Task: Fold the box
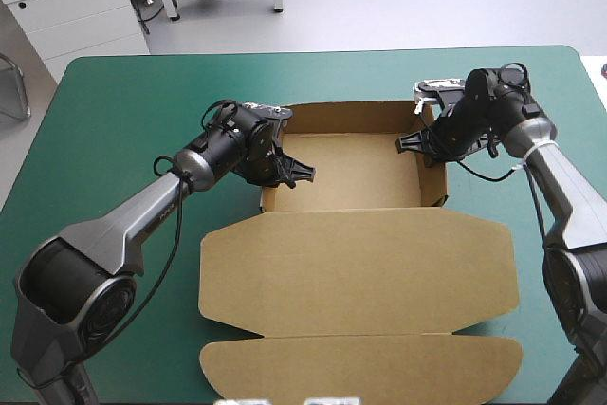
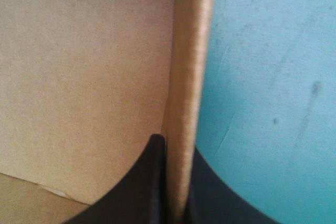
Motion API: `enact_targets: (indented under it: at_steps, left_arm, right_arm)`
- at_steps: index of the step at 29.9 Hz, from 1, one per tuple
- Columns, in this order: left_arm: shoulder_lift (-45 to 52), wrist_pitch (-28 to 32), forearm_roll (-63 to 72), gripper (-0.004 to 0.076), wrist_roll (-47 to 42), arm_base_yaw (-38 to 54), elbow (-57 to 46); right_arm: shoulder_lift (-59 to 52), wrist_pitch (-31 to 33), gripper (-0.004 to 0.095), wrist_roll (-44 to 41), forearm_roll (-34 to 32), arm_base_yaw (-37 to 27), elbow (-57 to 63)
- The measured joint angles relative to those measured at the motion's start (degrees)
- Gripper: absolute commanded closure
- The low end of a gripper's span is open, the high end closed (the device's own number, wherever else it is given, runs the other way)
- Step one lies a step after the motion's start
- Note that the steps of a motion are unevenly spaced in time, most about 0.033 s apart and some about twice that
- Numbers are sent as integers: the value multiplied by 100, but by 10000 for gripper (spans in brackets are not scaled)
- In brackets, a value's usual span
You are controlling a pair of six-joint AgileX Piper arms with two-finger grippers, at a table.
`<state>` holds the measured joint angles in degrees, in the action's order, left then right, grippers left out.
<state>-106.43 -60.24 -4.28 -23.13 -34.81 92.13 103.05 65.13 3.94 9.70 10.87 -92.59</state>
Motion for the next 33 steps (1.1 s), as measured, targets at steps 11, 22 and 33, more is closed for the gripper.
enact_targets:
  at_steps: [11,22,33]
  left_arm:
    - [-308,-16,-38,641,54,18,35]
    - [-381,96,-283,82,561,18,40]
    - [139,128,-297,66,629,25,47]
  right_arm:
    - [433,-56,778,6,62,0,0]
    - [433,105,86,287,204,37,-5]
    - [-64,117,89,352,186,41,-5]
